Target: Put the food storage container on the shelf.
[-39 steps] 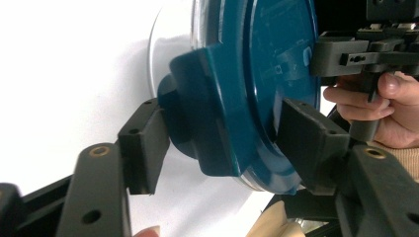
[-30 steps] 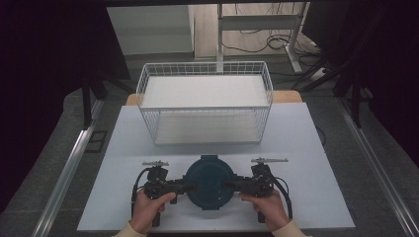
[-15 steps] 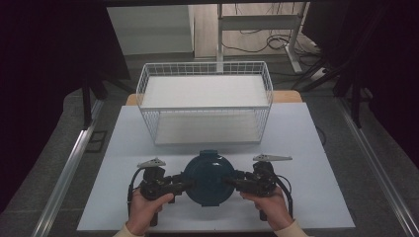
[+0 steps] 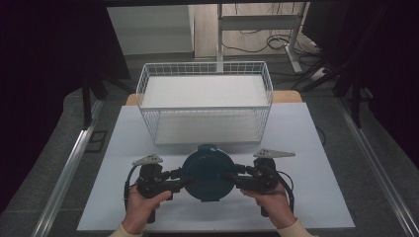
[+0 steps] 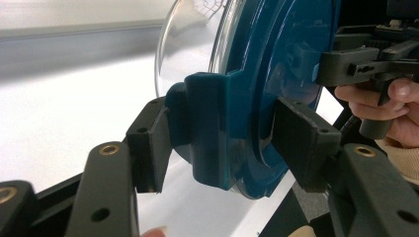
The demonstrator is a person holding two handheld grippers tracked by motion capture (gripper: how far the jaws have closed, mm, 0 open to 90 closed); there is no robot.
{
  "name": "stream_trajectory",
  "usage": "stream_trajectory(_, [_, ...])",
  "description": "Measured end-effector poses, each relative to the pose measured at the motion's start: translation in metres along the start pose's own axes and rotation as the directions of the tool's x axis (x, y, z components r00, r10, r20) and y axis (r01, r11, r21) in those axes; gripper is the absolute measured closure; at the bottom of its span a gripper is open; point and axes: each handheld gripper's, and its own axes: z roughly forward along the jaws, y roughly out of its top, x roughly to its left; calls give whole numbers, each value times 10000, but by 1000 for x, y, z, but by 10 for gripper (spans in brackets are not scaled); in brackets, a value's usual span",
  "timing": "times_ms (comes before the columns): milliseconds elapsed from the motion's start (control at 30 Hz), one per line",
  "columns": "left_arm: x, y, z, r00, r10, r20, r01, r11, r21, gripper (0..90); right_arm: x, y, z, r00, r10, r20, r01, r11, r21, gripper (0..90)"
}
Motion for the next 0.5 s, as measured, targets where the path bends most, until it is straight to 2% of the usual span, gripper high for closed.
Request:
stream_trajectory(267, [1,19,-3,9999,166,-16,-166,9998,-87,421,1,18,-1,9997,-234,38,234,9997,-100,389])
stream_trajectory(333, [1,30,-8,9994,322,-149,-326,9991,-268,421,0,30,0,9994,-349,-18,348,9991,-235,389])
stream_trajectory(400, [1,33,-9,9993,339,-159,-344,9989,-310,420,1,34,0,9993,-378,-26,377,9989,-283,389])
stream_trajectory(500, [1,43,-14,9990,408,-169,-415,9982,-438,420,5,49,-1,9984,-568,-1,568,9978,-355,389])
